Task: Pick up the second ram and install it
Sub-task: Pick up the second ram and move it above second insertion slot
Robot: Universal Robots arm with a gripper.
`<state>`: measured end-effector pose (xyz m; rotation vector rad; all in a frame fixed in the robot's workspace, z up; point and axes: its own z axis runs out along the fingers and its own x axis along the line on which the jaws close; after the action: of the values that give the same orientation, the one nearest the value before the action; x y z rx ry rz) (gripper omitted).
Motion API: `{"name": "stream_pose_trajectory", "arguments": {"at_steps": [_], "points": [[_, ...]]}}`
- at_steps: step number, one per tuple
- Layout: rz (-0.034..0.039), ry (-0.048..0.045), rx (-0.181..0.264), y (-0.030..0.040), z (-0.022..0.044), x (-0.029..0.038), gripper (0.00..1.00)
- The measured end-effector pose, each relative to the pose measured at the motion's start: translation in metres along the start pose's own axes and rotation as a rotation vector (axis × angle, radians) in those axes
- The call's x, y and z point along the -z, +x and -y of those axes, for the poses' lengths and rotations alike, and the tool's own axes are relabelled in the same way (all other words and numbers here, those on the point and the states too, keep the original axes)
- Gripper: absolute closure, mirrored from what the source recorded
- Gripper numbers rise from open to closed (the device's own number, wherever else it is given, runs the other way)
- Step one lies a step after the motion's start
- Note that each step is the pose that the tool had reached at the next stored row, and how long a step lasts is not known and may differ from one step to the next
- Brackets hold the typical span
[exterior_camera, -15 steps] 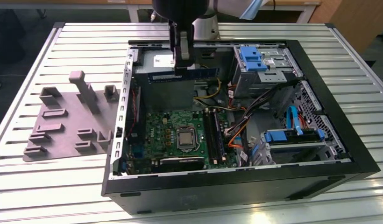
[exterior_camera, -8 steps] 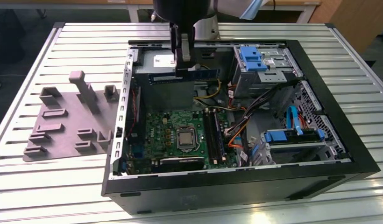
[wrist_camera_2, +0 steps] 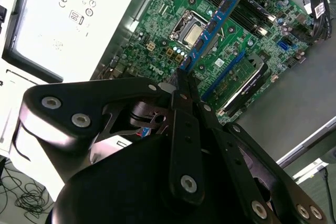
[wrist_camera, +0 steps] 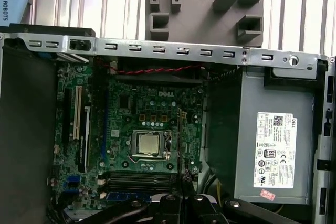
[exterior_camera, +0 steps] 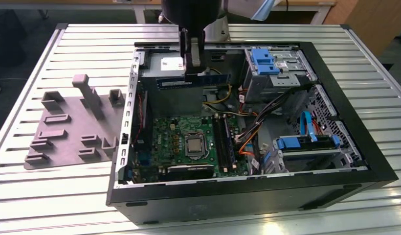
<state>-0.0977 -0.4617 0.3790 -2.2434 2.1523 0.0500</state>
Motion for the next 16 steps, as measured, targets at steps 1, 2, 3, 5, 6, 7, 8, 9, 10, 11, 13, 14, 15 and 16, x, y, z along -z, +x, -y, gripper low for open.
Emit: {"name": "stream_pose_trajectory", "arguments": {"at_steps": [1, 2, 3, 5, 6, 7, 8, 9, 10, 11, 13, 14, 15, 16], "points": [[0.0001, 0.0000, 0.000, 0.0000, 0.0002, -0.0005, 0.88], [0.0001, 0.0000, 0.000, 0.0001, 0.0003, -0.0010, 0.88], [0.0001, 0.0000, 0.000, 0.0001, 0.0004, -0.0014, 0.88], [0.0001, 0.0000, 0.000, 0.0001, 0.0007, -0.0023, 0.88], [0.0001, 0.0000, 0.000, 0.0002, 0.0009, -0.0028, 0.88], [0.0000, 0.0000, 0.000, 0.0002, 0.0010, -0.0032, 0.88], [0.0001, 0.0000, 0.000, 0.0002, 0.0012, -0.0037, 0.88], [0.0001, 0.0000, 0.000, 0.0002, 0.0014, -0.0041, 0.88], [0.0001, 0.0000, 0.000, 0.0003, 0.0015, -0.0046, 0.88], [0.0001, 0.0000, 0.000, 0.0003, 0.0017, -0.0051, 0.88], [0.0001, 0.0000, 0.000, 0.0004, 0.0020, -0.0061, 0.88], [0.0001, 0.0001, 0.000, 0.0004, 0.0022, -0.0066, 0.88], [0.0002, 0.0001, 0.000, 0.0004, 0.0023, -0.0072, 0.88], [0.0001, 0.0000, 0.000, 0.0004, 0.0025, -0.0077, 0.88]]}}
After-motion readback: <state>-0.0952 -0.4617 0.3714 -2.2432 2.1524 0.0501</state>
